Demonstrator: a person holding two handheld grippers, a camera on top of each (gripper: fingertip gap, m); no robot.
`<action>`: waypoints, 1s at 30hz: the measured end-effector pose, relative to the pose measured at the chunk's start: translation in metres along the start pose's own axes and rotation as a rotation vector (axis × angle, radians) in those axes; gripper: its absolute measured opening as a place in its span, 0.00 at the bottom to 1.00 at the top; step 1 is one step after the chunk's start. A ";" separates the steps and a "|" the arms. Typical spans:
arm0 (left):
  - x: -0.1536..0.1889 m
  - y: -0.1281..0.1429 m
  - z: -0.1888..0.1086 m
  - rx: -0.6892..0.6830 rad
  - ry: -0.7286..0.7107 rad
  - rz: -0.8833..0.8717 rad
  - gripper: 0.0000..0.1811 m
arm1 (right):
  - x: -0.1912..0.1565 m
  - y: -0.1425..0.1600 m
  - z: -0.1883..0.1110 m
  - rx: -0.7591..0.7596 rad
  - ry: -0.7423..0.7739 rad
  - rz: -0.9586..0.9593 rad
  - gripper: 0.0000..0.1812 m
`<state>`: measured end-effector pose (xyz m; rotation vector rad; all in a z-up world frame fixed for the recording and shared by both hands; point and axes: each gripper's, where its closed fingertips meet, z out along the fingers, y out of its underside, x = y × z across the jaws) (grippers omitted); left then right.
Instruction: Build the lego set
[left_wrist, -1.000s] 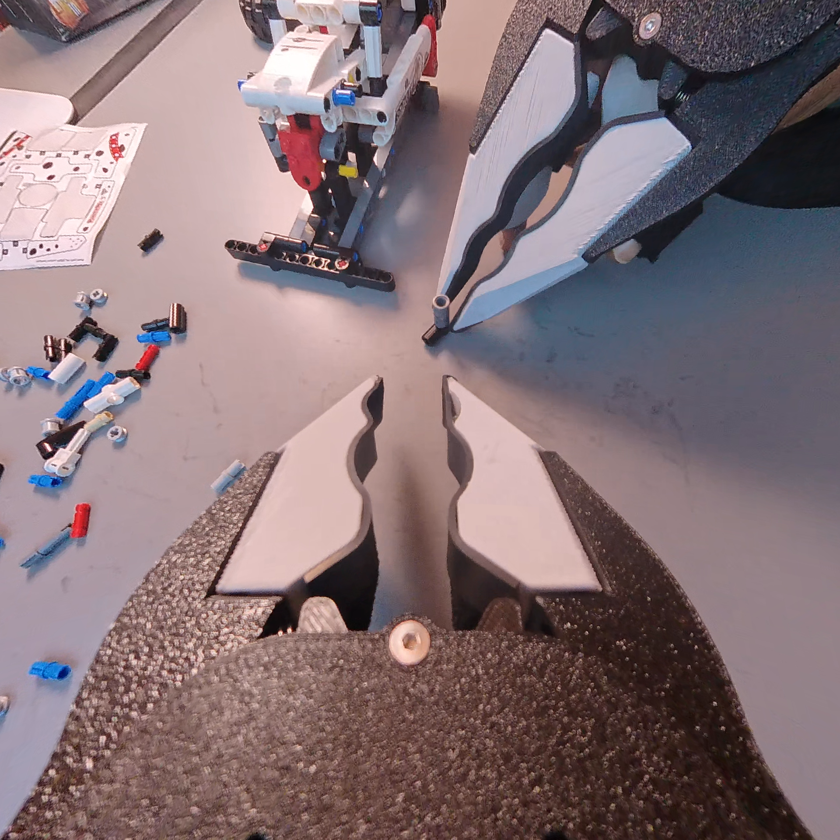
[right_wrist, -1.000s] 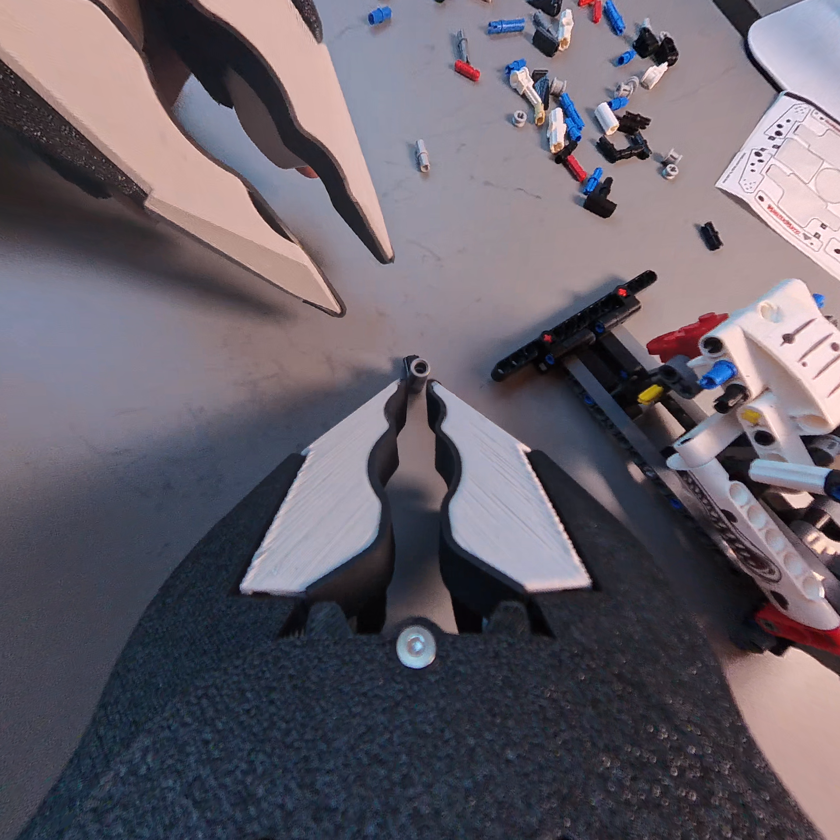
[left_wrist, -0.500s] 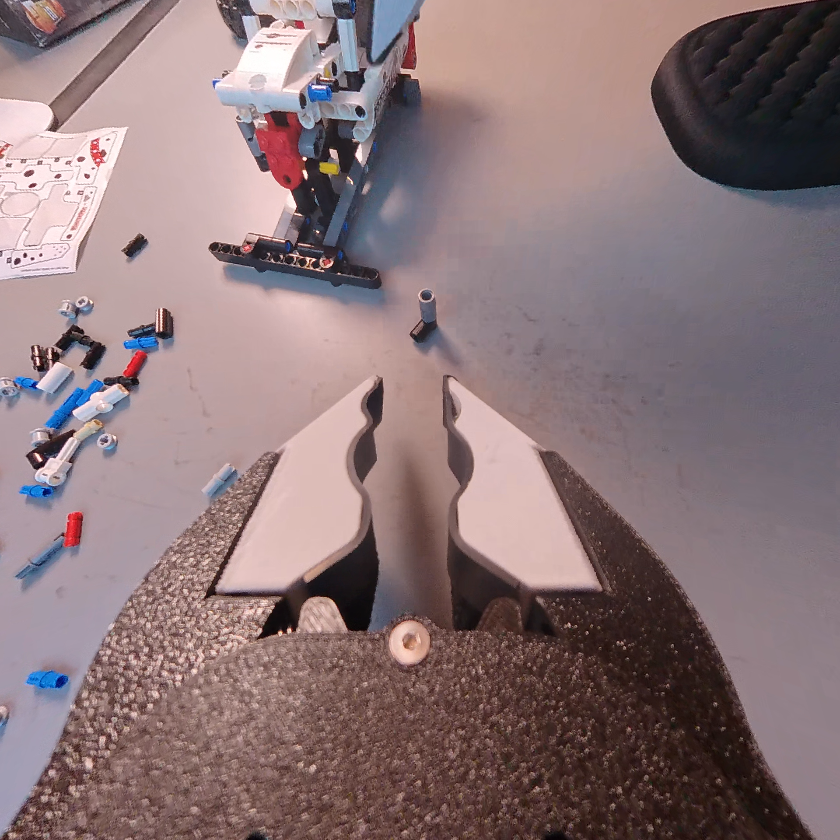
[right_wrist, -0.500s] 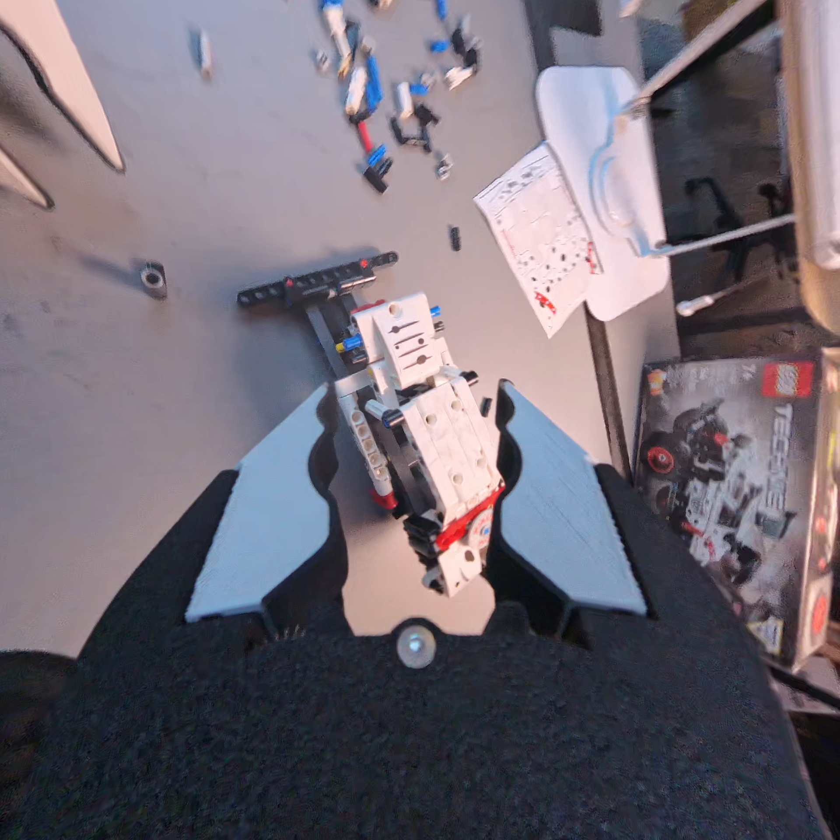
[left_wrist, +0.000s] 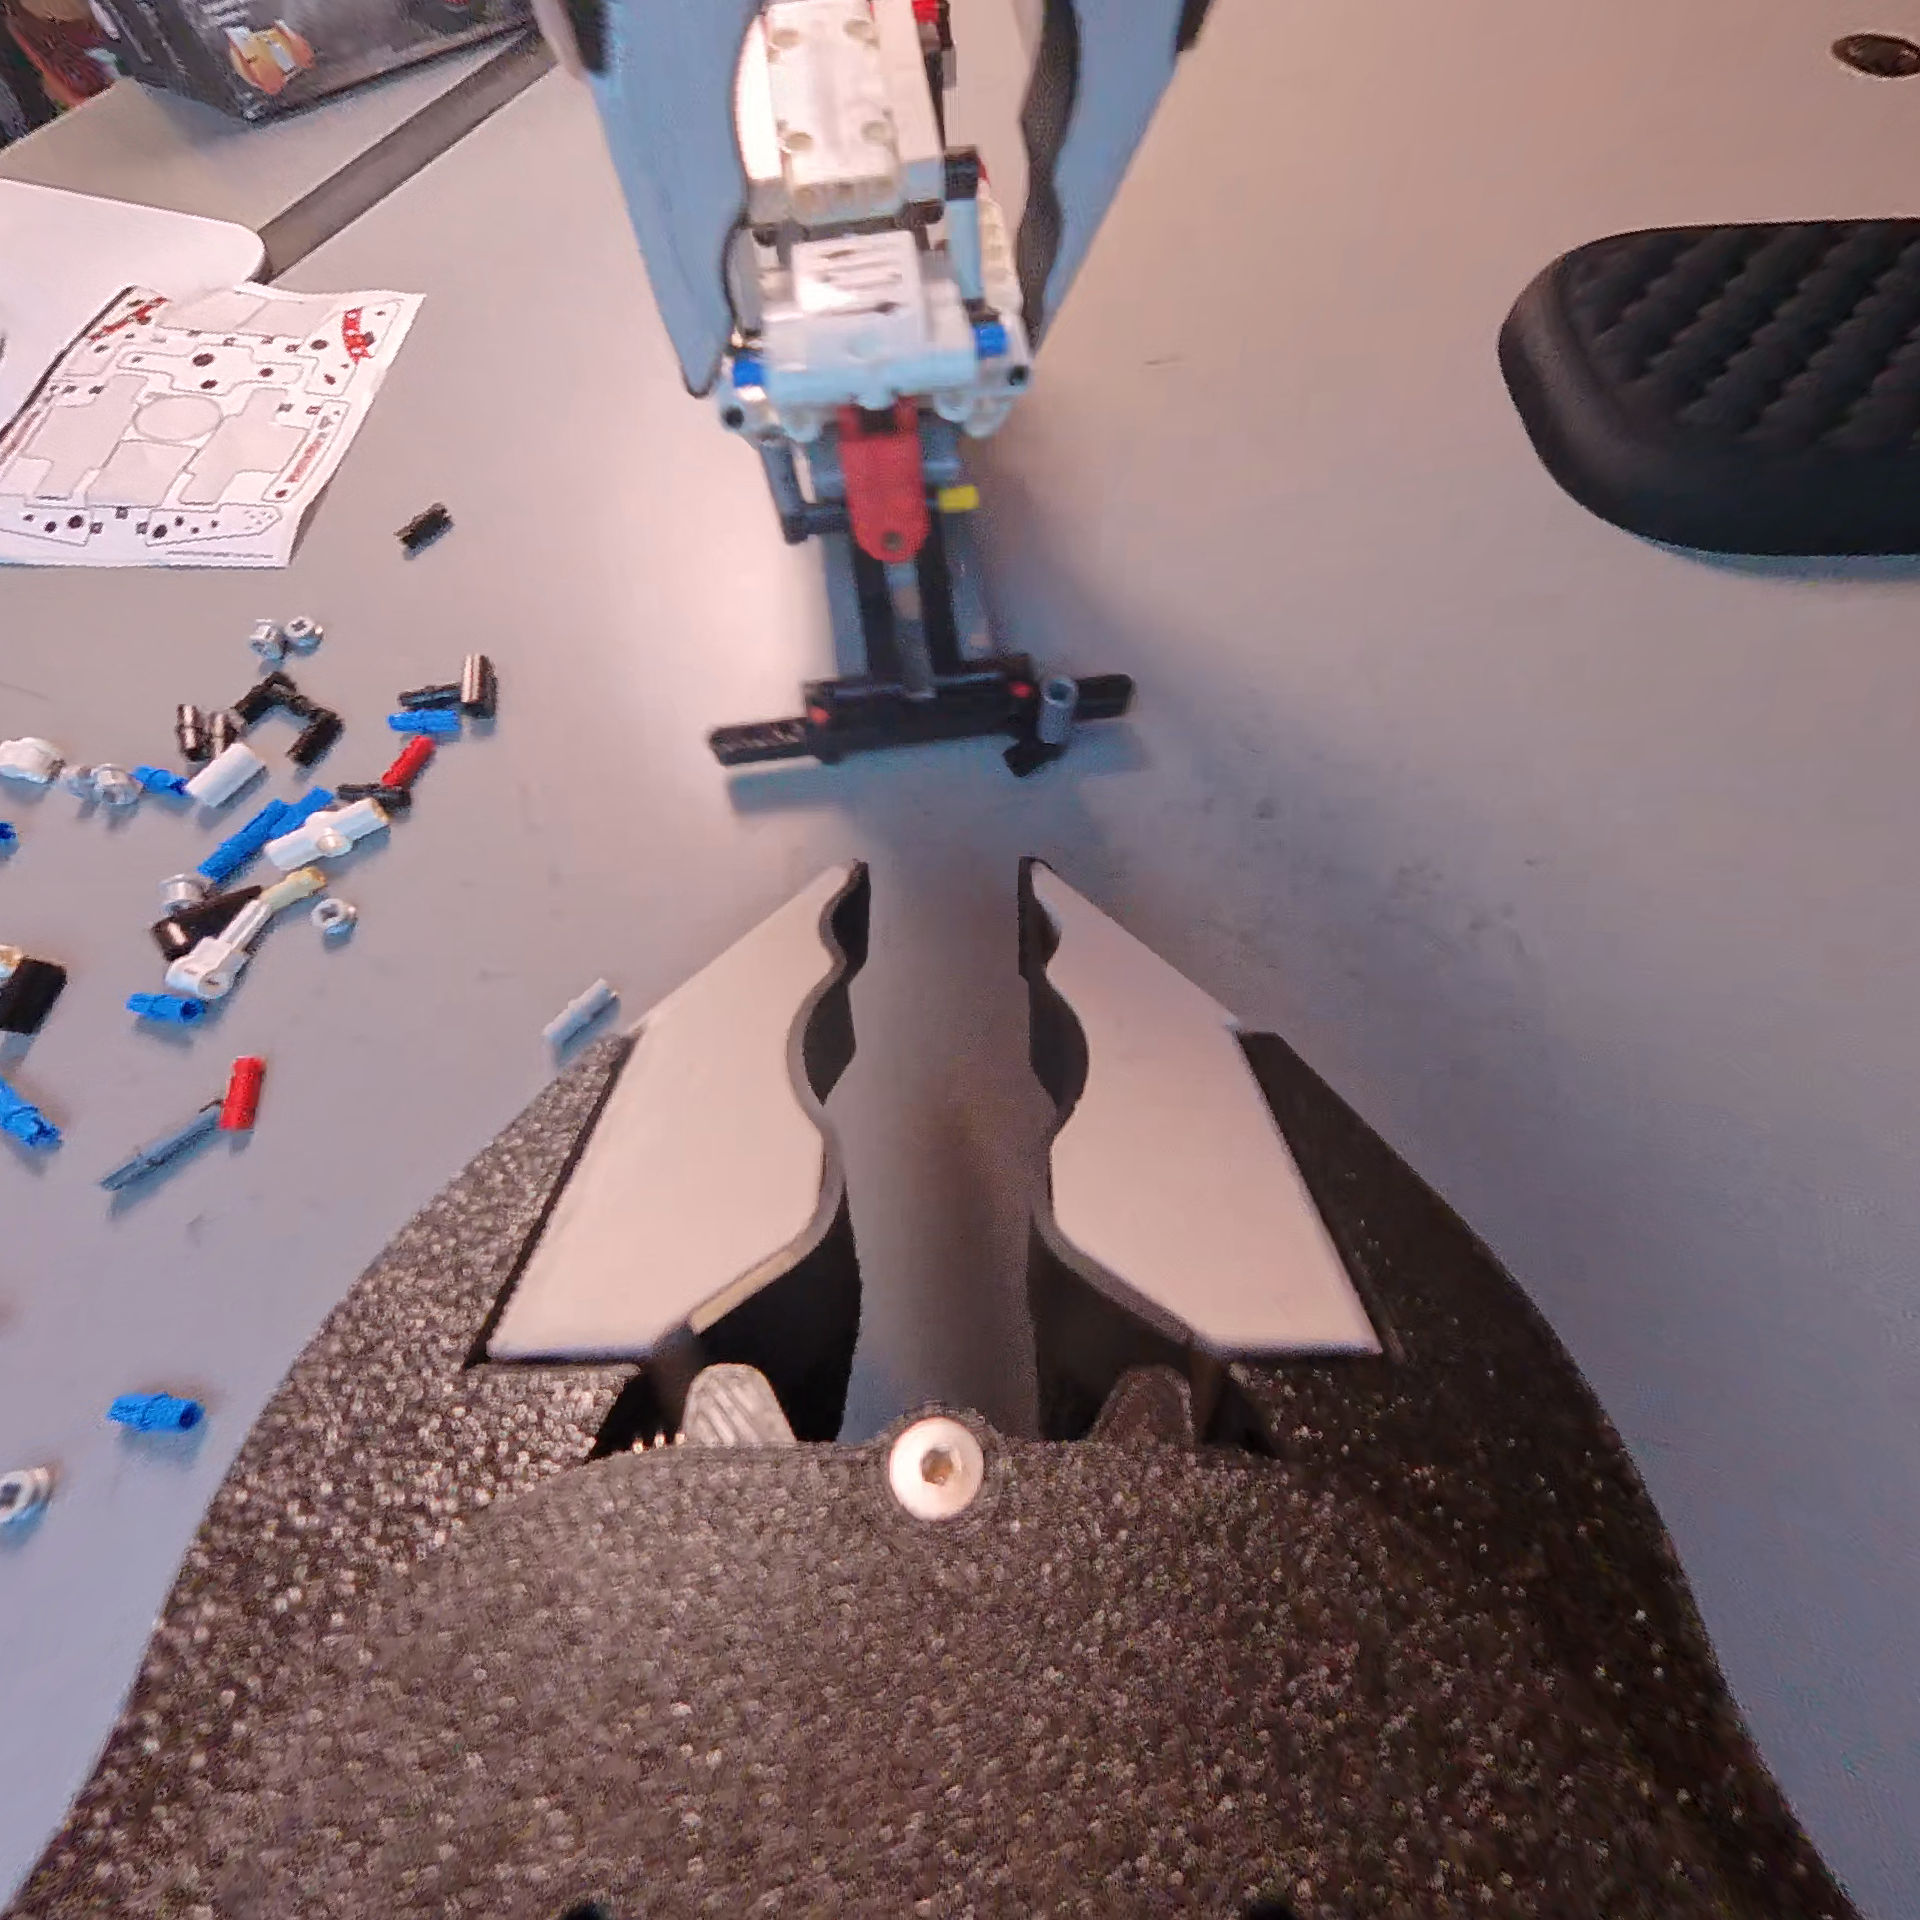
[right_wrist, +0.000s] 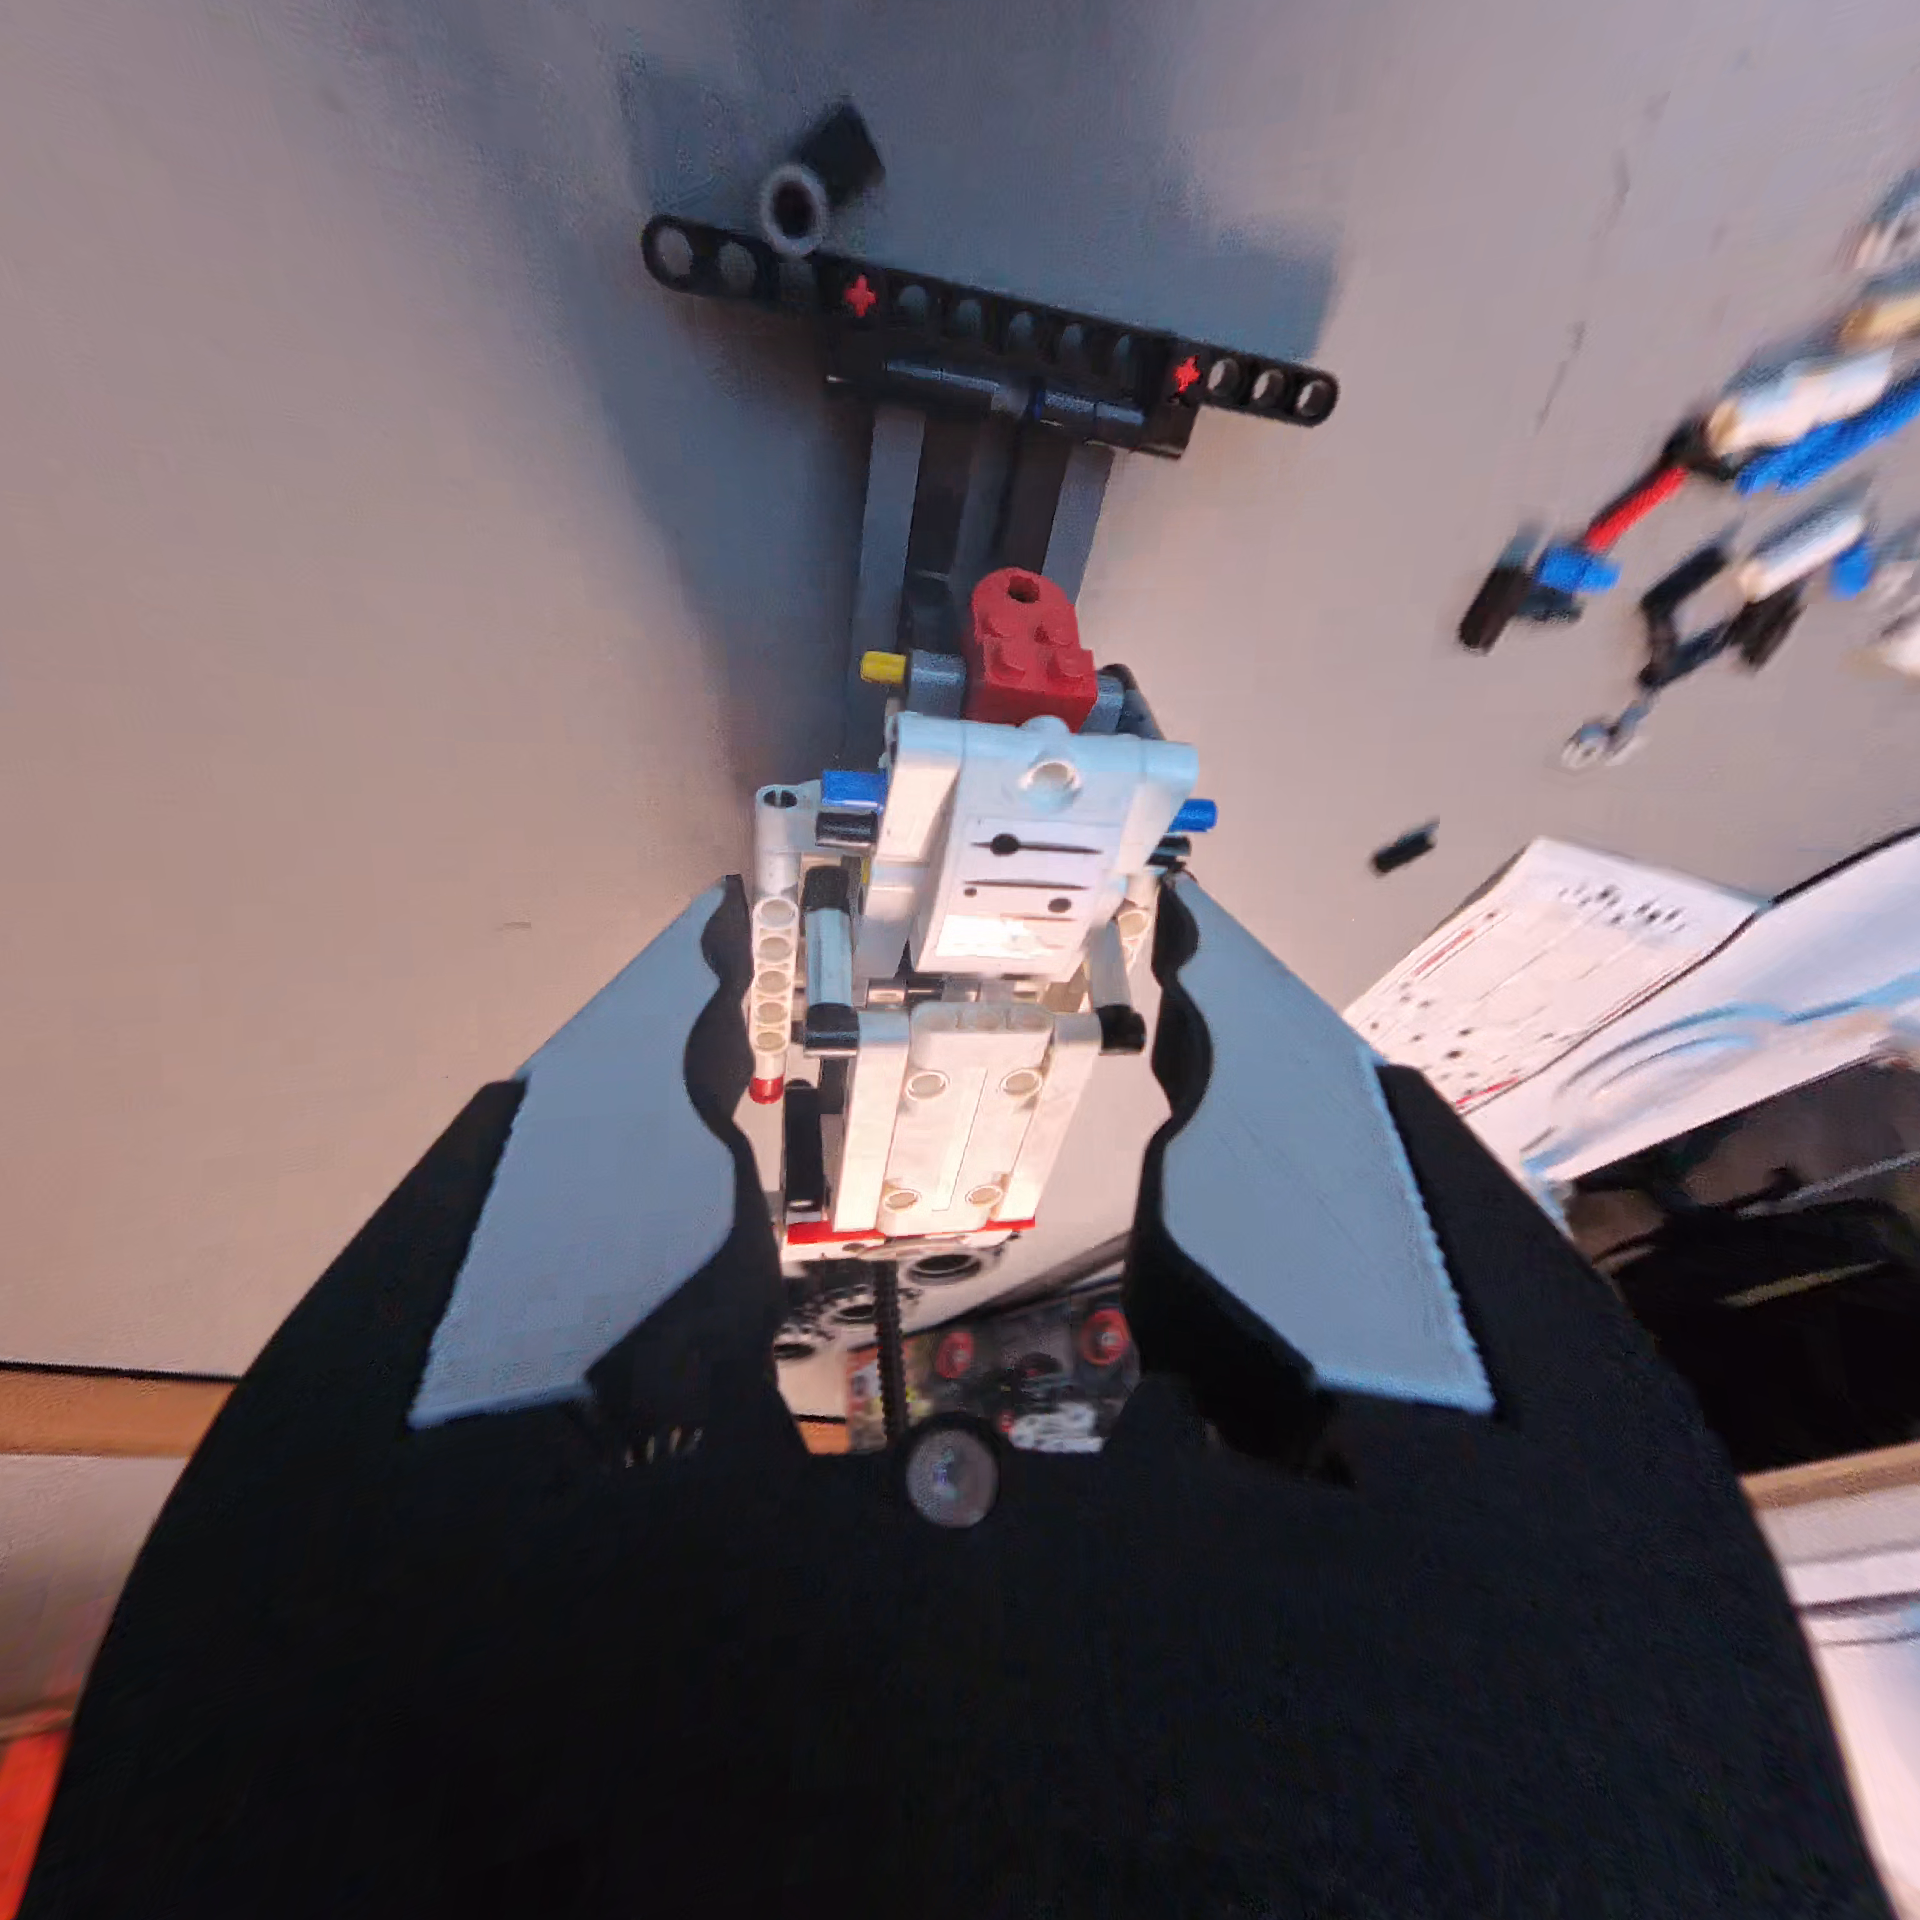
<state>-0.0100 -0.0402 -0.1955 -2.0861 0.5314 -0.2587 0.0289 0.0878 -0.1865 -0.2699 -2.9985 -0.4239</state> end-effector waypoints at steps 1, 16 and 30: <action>-0.005 0.001 -0.001 -0.001 -0.011 -0.009 0.17 | 0.001 -0.010 -0.003 -0.004 0.018 -0.064 0.43; 0.019 0.022 -0.002 -0.115 0.142 0.056 0.18 | 0.005 -0.077 -0.022 0.064 0.169 -0.277 0.42; 0.056 0.028 -0.040 -0.160 0.364 0.156 0.13 | -0.042 -0.134 -0.090 1.004 0.289 0.612 0.34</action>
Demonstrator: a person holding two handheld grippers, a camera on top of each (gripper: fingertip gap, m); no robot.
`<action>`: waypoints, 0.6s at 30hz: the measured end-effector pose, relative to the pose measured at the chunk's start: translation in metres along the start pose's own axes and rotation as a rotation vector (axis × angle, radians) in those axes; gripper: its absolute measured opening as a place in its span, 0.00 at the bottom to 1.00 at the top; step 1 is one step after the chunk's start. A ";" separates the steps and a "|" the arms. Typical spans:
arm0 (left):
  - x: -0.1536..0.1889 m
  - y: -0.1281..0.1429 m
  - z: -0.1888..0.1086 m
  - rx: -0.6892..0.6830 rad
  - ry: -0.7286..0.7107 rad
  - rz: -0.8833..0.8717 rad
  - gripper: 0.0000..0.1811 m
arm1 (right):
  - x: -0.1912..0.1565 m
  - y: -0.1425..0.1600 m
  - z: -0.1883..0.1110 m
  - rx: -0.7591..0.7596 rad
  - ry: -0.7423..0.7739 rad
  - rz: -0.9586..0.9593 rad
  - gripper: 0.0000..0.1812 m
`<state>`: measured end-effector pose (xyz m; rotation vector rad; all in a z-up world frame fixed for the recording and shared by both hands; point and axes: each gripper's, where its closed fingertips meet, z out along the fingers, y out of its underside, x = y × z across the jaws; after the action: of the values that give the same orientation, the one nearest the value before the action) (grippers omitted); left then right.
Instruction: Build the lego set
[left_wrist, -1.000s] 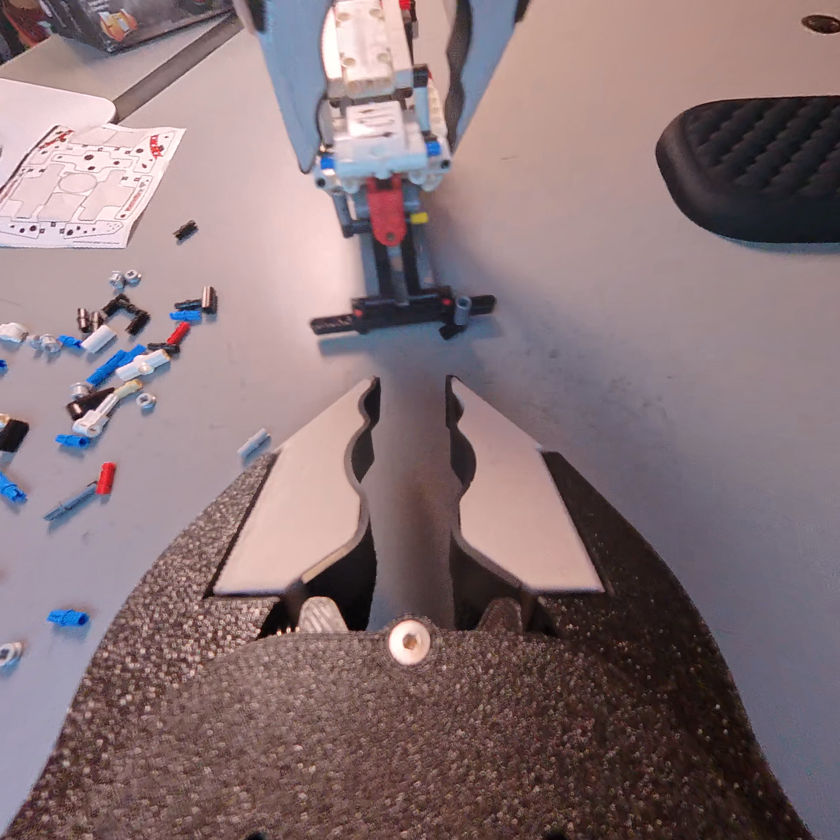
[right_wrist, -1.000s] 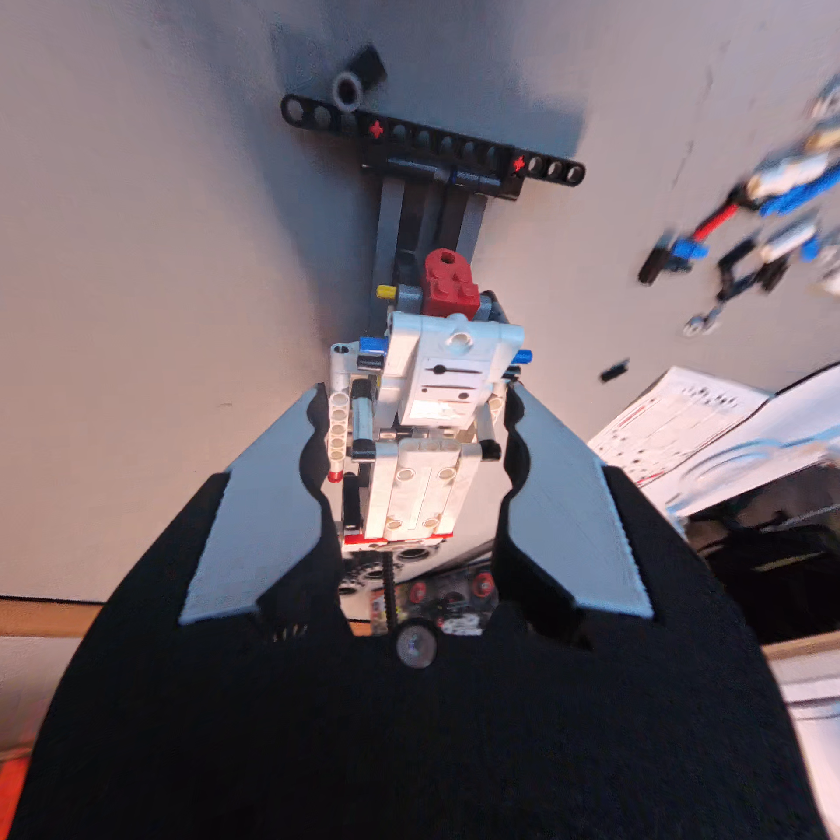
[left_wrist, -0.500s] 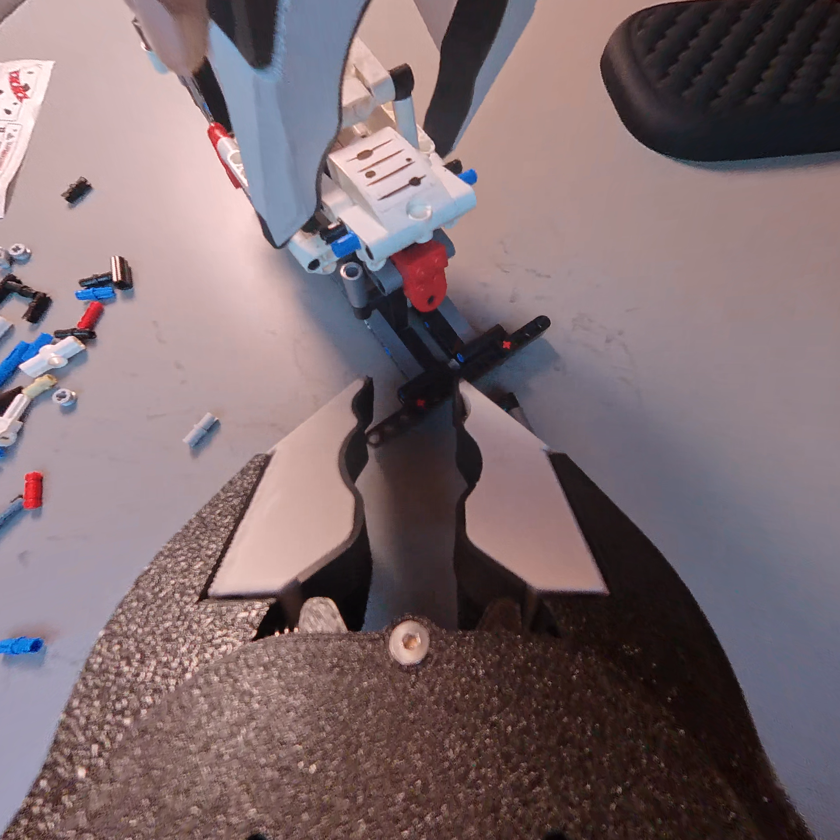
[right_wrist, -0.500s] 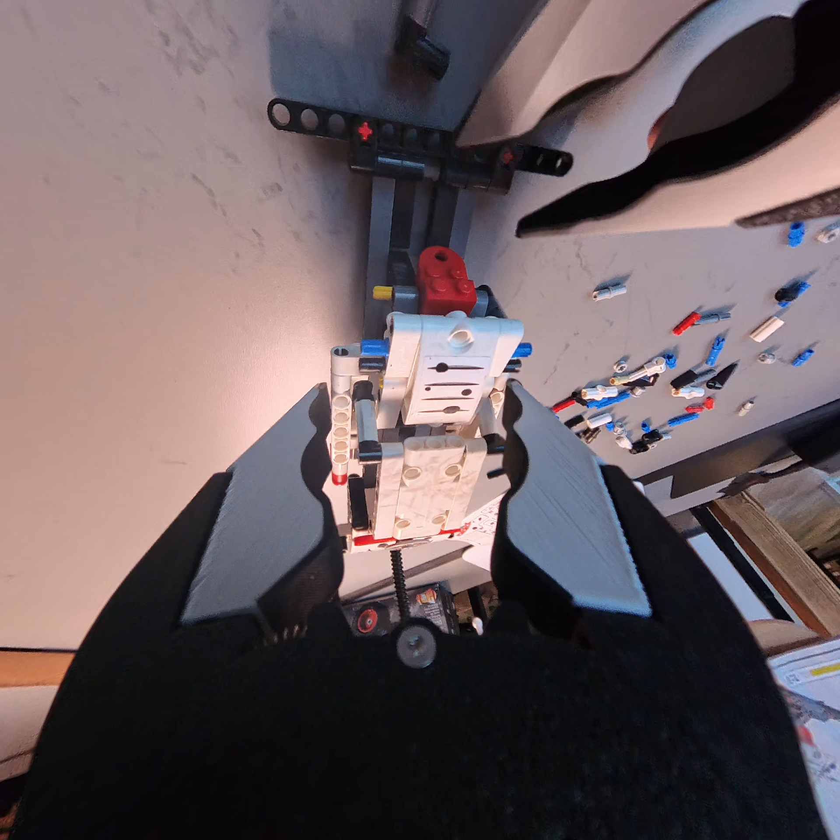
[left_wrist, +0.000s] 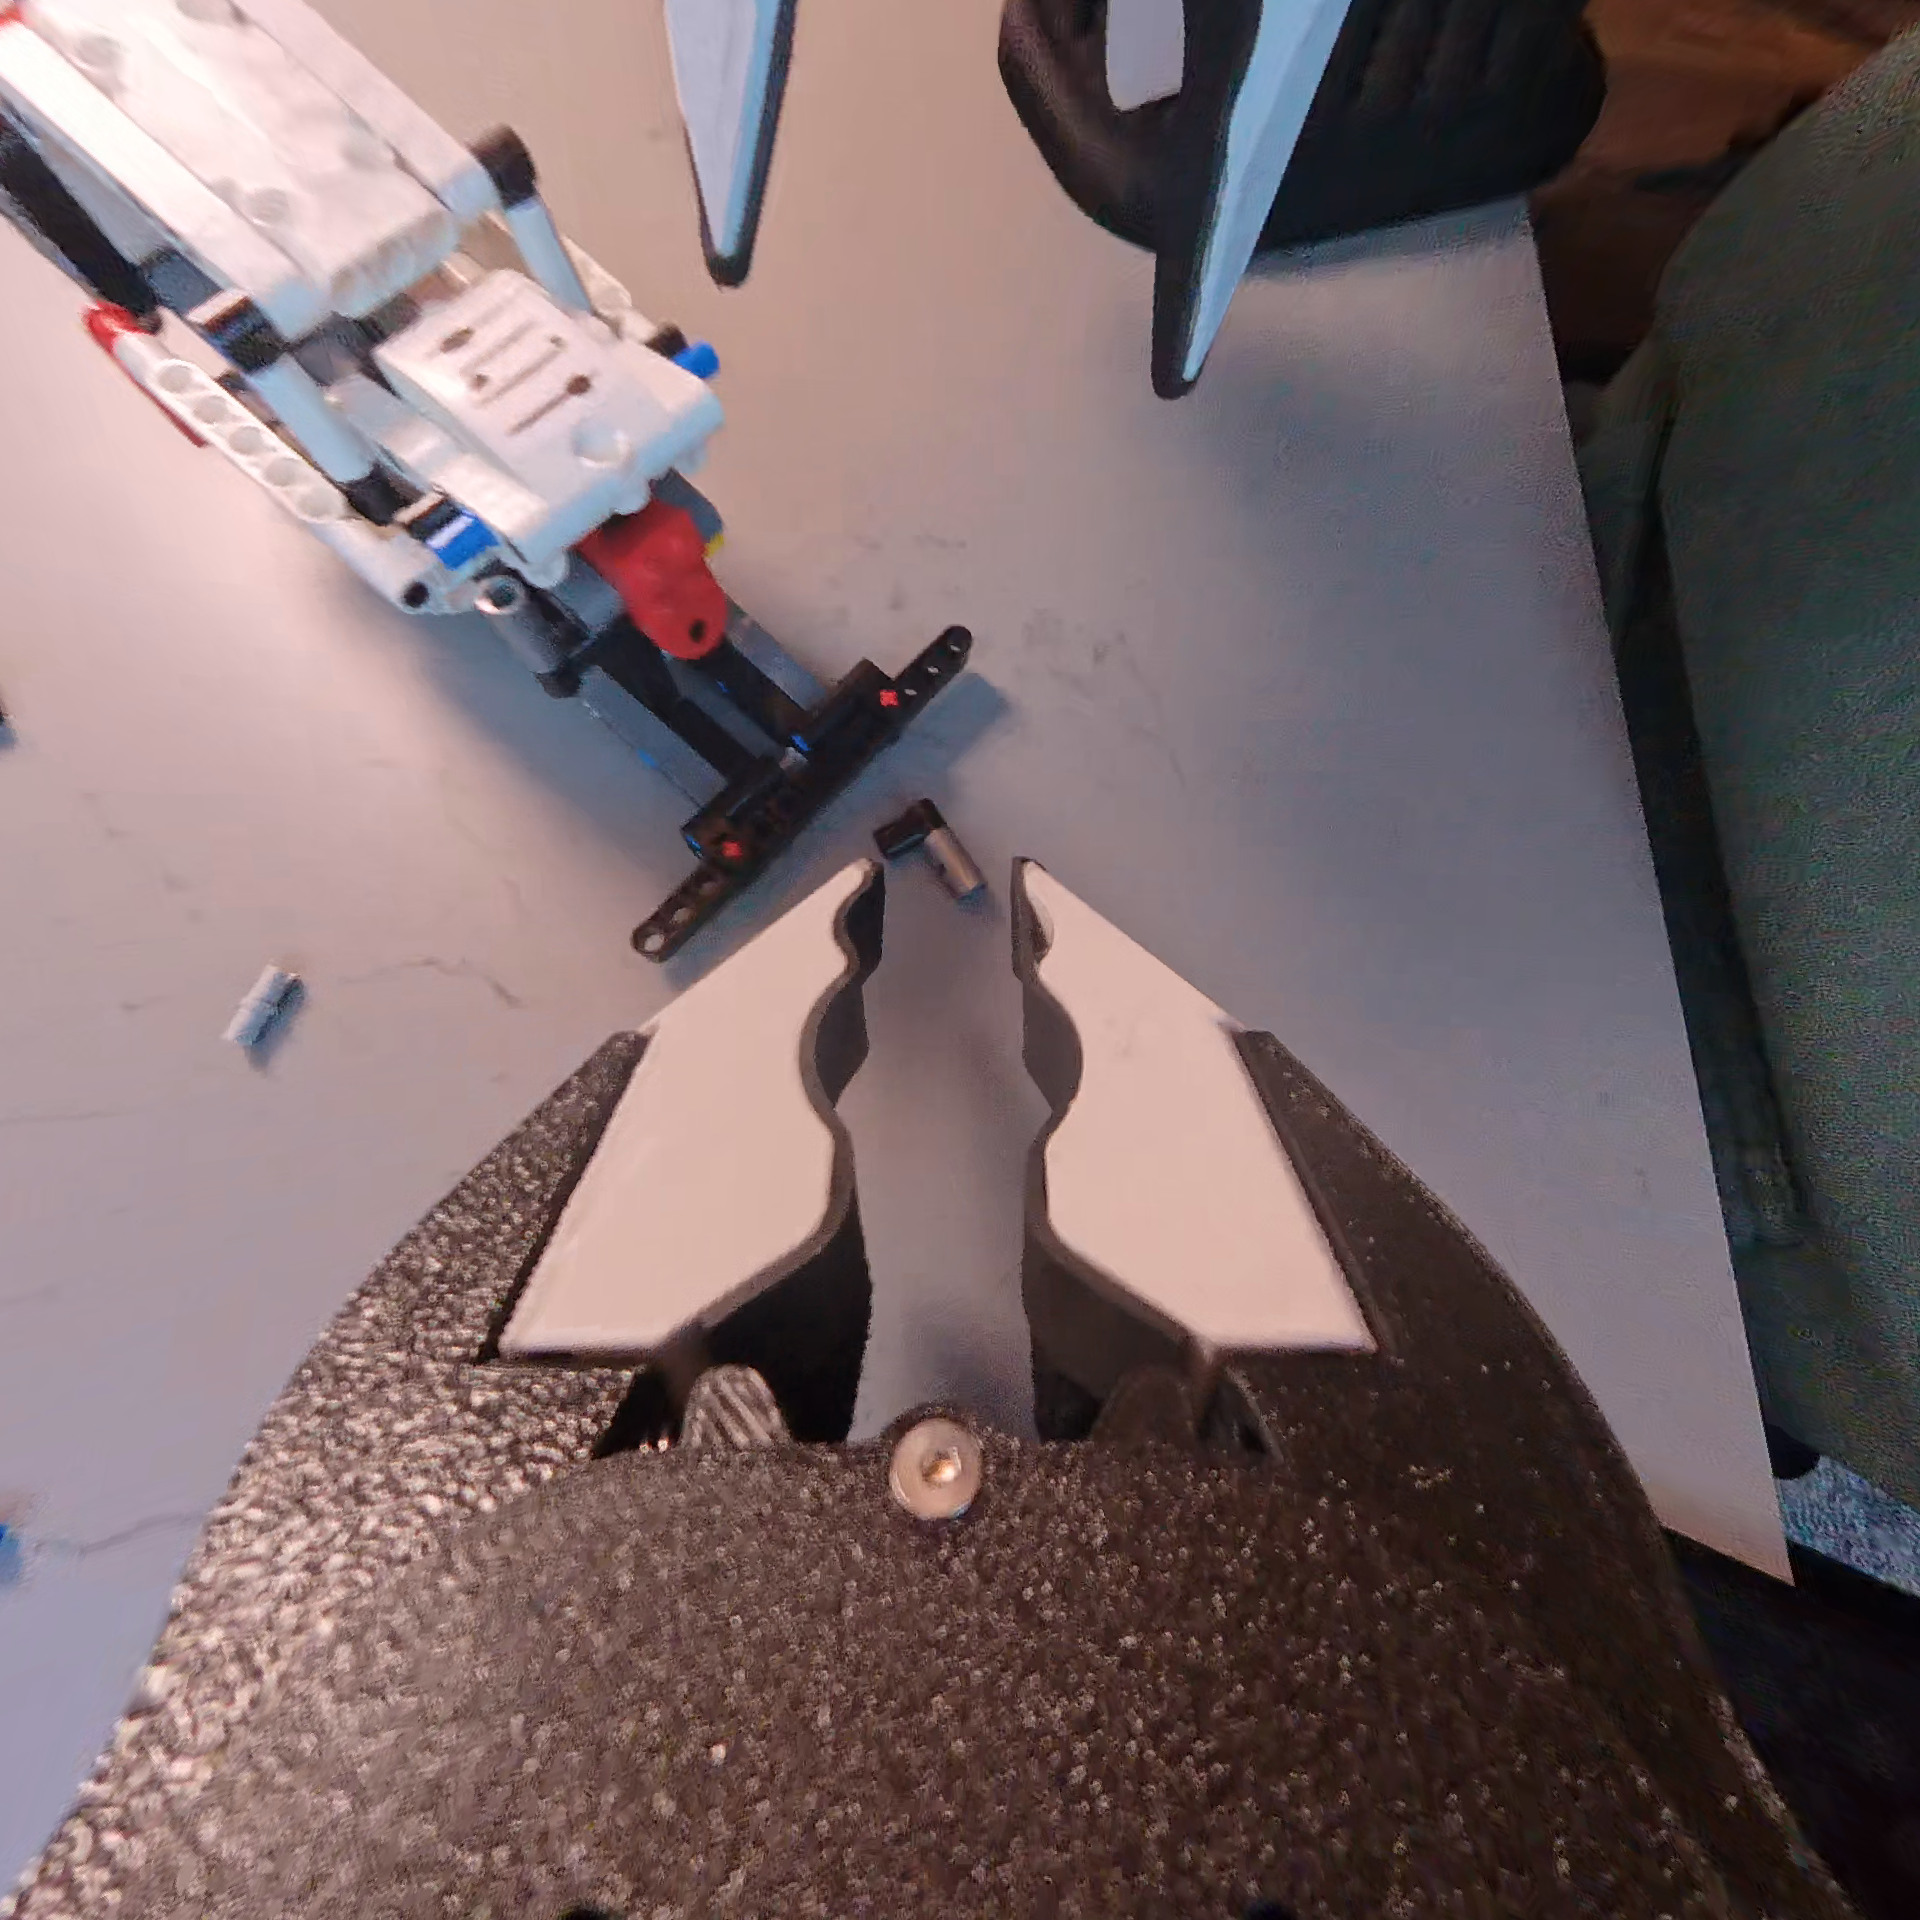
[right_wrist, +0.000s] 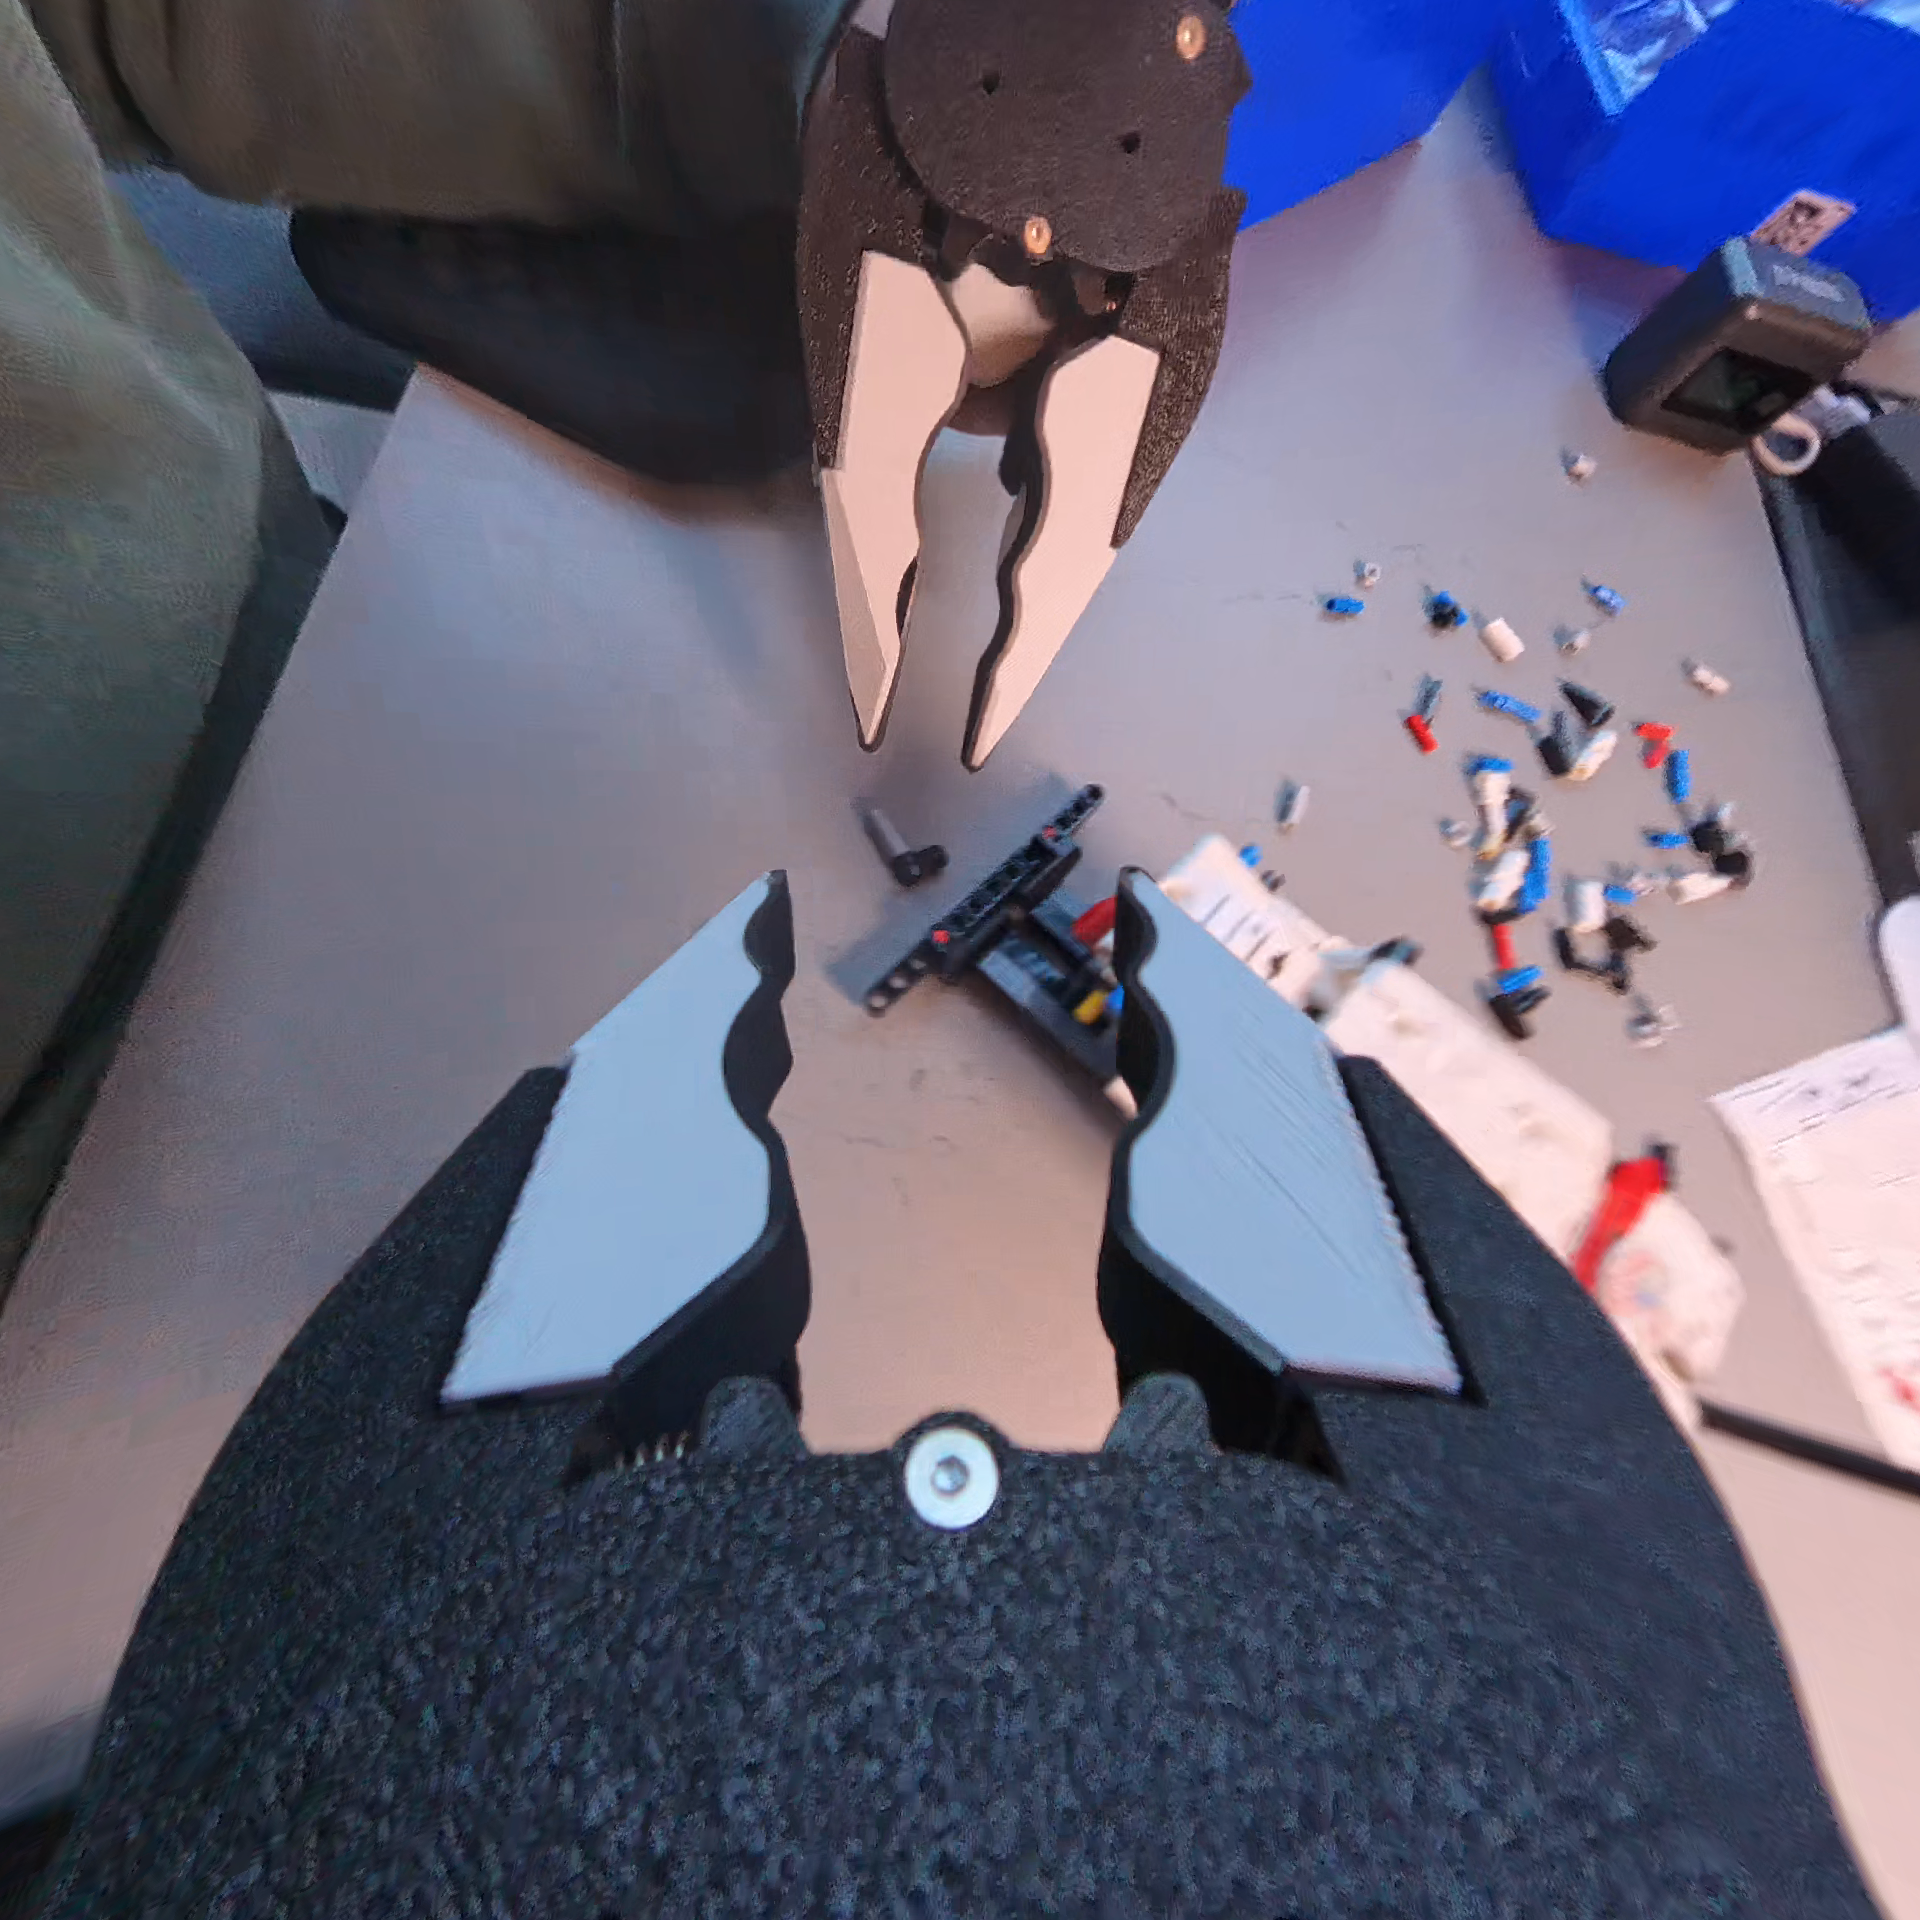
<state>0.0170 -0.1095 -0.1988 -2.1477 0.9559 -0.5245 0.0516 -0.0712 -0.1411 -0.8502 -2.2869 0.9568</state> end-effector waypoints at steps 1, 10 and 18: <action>0.003 0.002 0.004 -0.025 0.007 0.009 0.13 | -0.008 0.008 0.004 0.015 0.019 0.035 0.34; -0.004 0.013 0.026 -0.148 -0.098 0.058 0.05 | -0.026 0.031 0.024 0.059 0.165 0.173 0.24; -0.007 -0.031 0.010 0.058 -0.248 0.239 0.04 | -0.018 0.026 0.024 0.107 0.135 0.352 0.21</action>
<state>0.0332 -0.0849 -0.1824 -1.9570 1.0244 -0.1619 0.0569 -0.0807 -0.1793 -1.2573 -1.9900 1.1209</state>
